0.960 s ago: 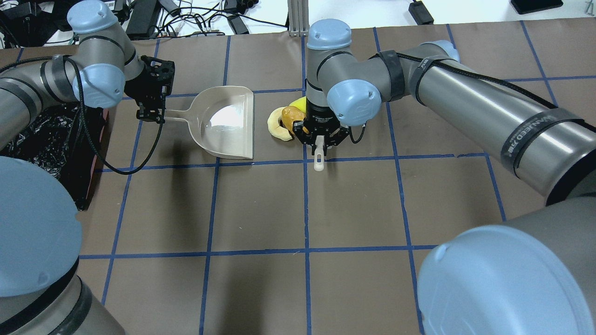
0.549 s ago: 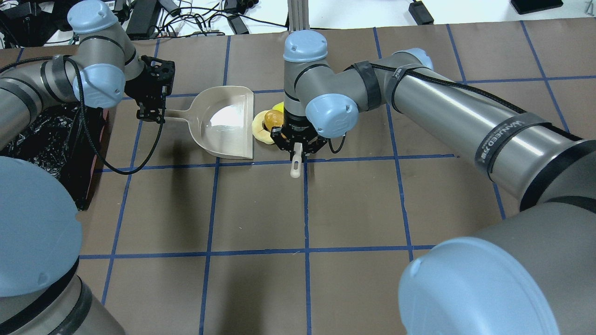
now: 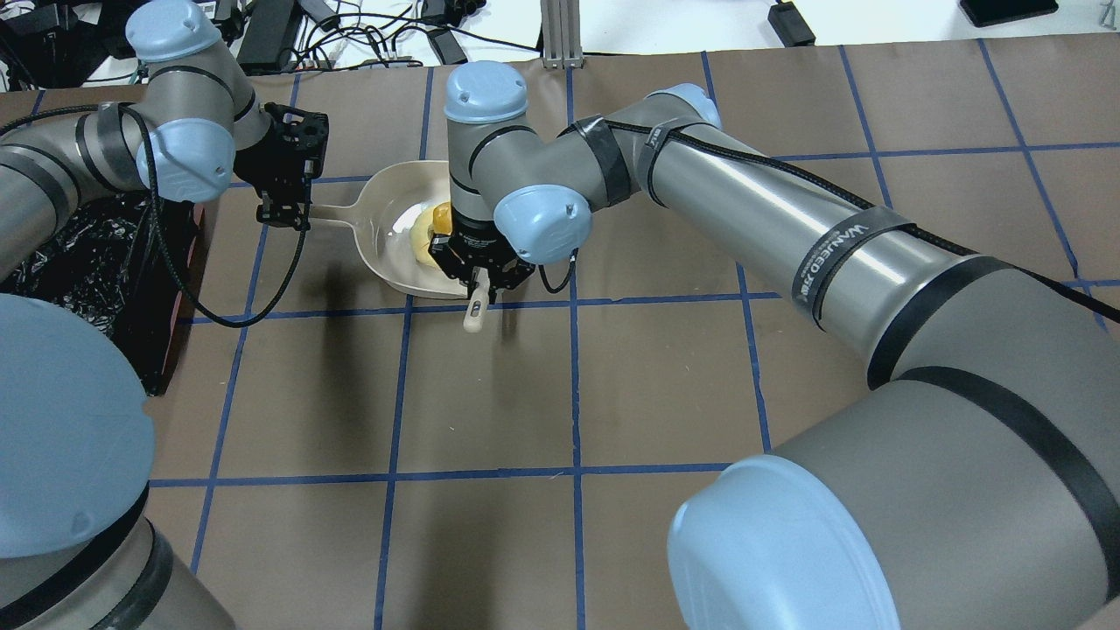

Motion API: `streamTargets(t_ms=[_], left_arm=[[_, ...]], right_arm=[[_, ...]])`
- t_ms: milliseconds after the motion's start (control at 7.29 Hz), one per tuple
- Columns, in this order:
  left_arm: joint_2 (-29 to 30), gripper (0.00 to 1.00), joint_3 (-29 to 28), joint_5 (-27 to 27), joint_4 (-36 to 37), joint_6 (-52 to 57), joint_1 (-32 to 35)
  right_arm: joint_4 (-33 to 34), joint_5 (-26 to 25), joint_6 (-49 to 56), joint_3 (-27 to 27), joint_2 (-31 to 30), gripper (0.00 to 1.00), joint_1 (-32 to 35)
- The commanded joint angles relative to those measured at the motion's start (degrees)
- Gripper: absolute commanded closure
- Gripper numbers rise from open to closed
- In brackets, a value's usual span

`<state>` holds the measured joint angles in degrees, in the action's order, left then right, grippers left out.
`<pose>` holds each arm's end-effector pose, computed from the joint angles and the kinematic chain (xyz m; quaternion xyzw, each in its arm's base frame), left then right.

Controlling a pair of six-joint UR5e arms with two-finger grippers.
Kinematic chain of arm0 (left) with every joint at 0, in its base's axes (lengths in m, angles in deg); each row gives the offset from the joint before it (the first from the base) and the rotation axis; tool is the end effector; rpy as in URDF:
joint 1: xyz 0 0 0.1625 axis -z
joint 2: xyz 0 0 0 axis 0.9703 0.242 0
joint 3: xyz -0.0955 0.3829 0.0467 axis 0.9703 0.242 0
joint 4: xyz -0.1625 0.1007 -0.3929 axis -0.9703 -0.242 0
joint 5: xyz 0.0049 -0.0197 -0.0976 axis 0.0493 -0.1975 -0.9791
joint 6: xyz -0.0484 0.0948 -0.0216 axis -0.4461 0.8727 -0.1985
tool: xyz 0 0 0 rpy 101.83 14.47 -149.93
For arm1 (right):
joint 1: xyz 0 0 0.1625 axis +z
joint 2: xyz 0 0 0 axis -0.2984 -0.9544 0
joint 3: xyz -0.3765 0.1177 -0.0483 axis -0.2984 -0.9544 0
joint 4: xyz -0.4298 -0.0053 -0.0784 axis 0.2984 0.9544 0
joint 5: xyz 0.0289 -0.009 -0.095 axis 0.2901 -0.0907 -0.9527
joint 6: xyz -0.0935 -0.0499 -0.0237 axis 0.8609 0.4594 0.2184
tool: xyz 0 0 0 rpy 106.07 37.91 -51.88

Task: Sweep and dump trash into bin
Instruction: 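Sweep the bread, bagel and sponge into the dustpan with the right gripper's brush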

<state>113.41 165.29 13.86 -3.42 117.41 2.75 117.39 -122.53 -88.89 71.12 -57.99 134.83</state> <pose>0.0013 -0.6791 0.2020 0.6993 0.7147 0.0094 0.0025 0.4743 -0.5687 0.1908 0.0891 0.9887 0.0877 0.0826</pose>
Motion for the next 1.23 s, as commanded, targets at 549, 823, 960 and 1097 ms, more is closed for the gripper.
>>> streamTargets(t_ms=[549,823,960,1097], left_arm=[[0.0,0.71,0.0,-0.1,0.0,0.0,0.0],[0.0,0.71,-0.1,-0.1,0.0,0.1,0.0],[0.0,0.71,-0.1,-0.1,0.0,0.2,0.0],[0.0,0.71,0.0,-0.1,0.0,0.2,0.0]], right_arm=[[0.3,2.8,-5.3,-5.1,1.8,1.00,3.5],[-2.3,-0.9,-4.7,-4.9,1.4,1.00,2.3],[-4.4,-2.8,-3.9,-4.9,1.2,1.00,1.2],[-6.9,-3.7,-2.6,-4.8,0.7,1.00,0.2]])
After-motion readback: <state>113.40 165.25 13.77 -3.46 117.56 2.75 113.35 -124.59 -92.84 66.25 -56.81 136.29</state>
